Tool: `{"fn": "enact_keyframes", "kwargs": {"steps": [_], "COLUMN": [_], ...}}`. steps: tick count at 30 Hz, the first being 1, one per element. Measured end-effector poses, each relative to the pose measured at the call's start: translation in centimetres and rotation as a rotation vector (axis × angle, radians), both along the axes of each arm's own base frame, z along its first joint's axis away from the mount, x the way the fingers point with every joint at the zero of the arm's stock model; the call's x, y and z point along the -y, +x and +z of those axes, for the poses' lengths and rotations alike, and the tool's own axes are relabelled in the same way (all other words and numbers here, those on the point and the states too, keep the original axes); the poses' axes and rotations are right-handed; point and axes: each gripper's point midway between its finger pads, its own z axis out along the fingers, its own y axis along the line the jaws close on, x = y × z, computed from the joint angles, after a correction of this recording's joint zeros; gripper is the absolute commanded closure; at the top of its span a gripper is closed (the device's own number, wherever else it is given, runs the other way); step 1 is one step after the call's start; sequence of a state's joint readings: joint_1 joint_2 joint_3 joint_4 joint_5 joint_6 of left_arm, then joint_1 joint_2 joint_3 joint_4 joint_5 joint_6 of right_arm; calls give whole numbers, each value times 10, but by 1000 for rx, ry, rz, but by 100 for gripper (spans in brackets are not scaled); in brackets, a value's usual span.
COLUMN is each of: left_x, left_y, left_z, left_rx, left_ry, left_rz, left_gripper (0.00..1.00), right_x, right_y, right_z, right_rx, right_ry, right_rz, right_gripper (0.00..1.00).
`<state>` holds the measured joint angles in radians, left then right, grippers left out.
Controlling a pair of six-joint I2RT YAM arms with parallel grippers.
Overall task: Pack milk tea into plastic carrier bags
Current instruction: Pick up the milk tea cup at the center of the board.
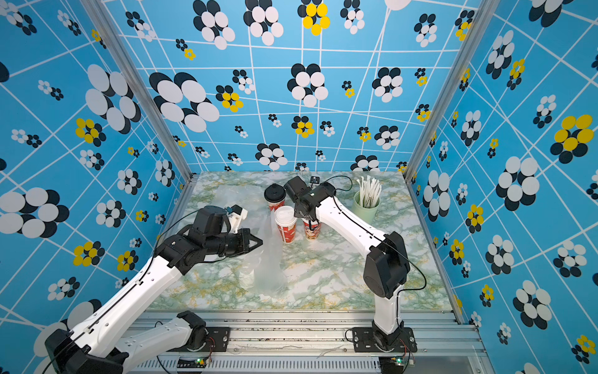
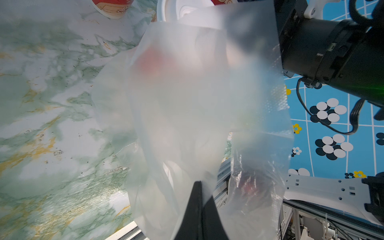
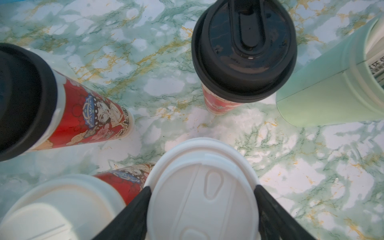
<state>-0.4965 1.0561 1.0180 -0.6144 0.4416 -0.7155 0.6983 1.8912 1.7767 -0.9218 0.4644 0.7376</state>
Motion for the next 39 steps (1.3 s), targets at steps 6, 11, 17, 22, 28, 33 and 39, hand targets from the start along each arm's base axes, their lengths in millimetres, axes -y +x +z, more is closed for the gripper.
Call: {"fn": "enact_keyframes", "kwargs": {"steps": [6,11,17,22,28,33,39], "left_x": [0,0,0,0,-1,-3,-7], "left_y": [0,0,0,0,0,2,4], "left_z": [0,0,0,0,0,1,8], "left_rx": [-2,-2,-2,-1,0,8,35], "left_ry": [1,1,1,1,4,16,27], "left_rz": [0,0,0,0,2,18,35], "left_gripper": [100,100,100,95,77,74,90], "right_x": [-1,-1,3,11,21,25,23], "right_y": [0,0,-4,-14,-26,-38,-54], "right_z": [0,1,2,8,30,60,100], "right_rx": [2,3,-8,-30,-22,6,52], "right_ry": [4,2,-15,-46,-47,-35,1], "right_rz": [2,7,21,42,62,89,137], "right_gripper": [26,26,27,27,28,28,29]}}
